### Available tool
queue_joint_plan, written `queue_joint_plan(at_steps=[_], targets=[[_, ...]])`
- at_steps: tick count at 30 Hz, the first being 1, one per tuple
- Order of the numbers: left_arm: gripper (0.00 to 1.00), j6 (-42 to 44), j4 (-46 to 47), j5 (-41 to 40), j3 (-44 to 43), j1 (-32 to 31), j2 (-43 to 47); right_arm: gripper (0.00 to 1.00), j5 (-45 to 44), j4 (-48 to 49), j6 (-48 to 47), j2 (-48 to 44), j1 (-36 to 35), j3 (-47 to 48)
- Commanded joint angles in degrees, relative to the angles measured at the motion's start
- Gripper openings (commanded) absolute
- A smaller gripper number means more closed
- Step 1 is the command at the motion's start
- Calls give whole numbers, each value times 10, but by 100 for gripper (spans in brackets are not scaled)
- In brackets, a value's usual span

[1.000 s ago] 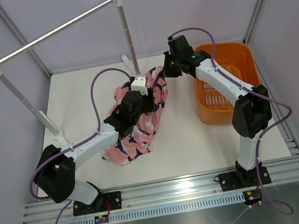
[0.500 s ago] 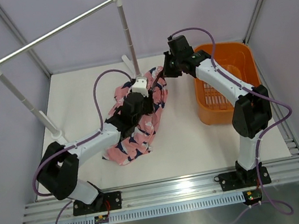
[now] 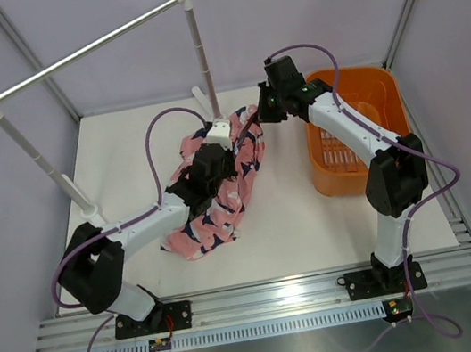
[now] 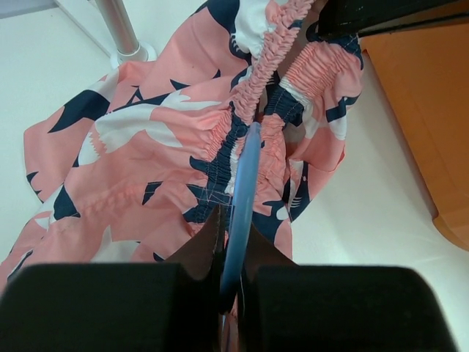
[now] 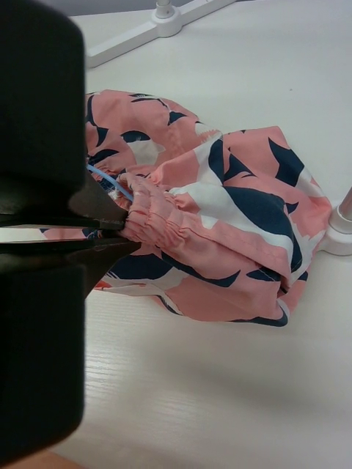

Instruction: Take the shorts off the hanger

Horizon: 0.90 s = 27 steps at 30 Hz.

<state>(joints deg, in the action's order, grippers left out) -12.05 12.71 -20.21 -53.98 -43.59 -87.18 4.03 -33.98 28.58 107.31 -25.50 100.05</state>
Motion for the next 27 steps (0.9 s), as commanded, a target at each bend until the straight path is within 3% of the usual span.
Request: queue_joint_plan(at_steps=[1, 8, 15, 20, 27], targets=[[0, 17, 7, -13, -44, 3, 3, 0, -9, -4, -12, -23, -5, 16], [0, 30, -78, -13, -59, 6, 88, 0, -33, -38, -30, -12, -3, 61], [0, 30, -223, -12, -124, 11, 199, 0, -38, -91, -41, 37, 21, 152], [0, 36, -262, 11, -147, 11, 264, 0, -30, -117, -47, 81, 24, 205], [0, 51, -326, 89, -205, 11, 237, 0, -16, -87, -41, 62, 7, 177]])
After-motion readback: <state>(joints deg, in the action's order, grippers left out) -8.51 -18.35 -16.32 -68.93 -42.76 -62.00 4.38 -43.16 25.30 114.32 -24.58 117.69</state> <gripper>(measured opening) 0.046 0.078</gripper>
